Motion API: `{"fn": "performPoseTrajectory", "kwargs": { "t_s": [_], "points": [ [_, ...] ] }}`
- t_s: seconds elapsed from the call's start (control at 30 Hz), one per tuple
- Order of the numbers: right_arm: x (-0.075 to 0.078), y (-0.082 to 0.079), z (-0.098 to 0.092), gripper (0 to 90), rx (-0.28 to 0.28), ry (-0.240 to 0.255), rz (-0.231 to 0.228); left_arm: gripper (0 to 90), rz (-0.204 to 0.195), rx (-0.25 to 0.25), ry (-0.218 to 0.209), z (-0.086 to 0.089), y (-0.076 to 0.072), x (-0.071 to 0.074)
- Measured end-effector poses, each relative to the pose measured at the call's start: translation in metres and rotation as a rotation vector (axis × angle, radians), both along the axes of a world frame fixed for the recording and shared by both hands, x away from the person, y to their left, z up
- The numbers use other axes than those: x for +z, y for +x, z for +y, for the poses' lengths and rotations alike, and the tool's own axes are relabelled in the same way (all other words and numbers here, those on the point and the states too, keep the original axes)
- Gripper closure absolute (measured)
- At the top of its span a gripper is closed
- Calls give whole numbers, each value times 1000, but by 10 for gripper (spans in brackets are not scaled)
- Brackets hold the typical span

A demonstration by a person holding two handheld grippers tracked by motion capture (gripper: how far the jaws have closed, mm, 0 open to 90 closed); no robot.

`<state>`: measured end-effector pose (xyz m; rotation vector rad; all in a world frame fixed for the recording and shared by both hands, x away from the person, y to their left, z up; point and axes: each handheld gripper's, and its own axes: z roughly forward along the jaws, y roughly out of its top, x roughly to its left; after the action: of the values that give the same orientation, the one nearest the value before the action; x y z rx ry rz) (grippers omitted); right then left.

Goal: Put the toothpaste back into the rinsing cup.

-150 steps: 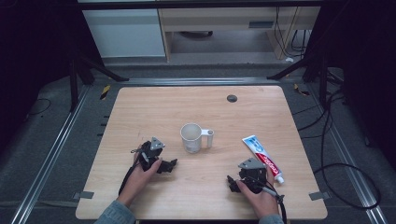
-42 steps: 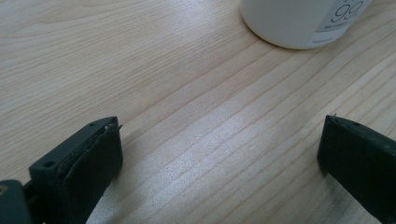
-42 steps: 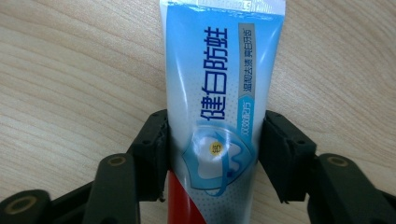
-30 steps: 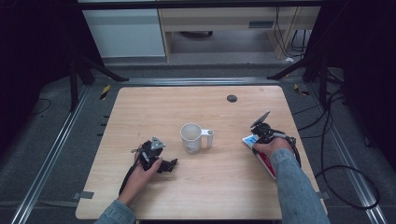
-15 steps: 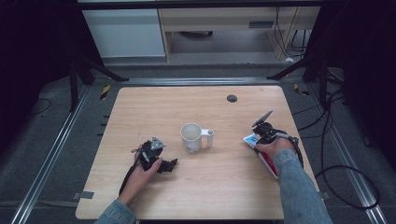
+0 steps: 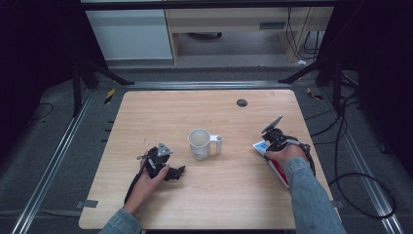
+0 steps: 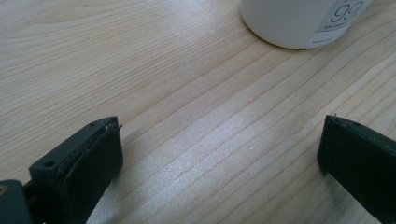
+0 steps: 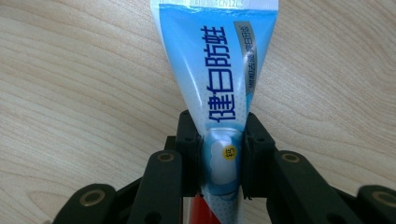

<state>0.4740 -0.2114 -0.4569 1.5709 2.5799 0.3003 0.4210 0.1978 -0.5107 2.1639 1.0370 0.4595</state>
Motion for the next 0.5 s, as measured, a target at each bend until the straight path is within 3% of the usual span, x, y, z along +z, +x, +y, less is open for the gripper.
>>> {"fn": "performPoseTrajectory", "kwargs": {
  "t_s": [0.2,0.5],
  "points": [
    [4,0,1,731,-3,1,15,0,0,0,0,0,0,0],
    [20,-4,-1,735,-3,-4,-3,0,0,2,0,0,0,0]
  ]
}}
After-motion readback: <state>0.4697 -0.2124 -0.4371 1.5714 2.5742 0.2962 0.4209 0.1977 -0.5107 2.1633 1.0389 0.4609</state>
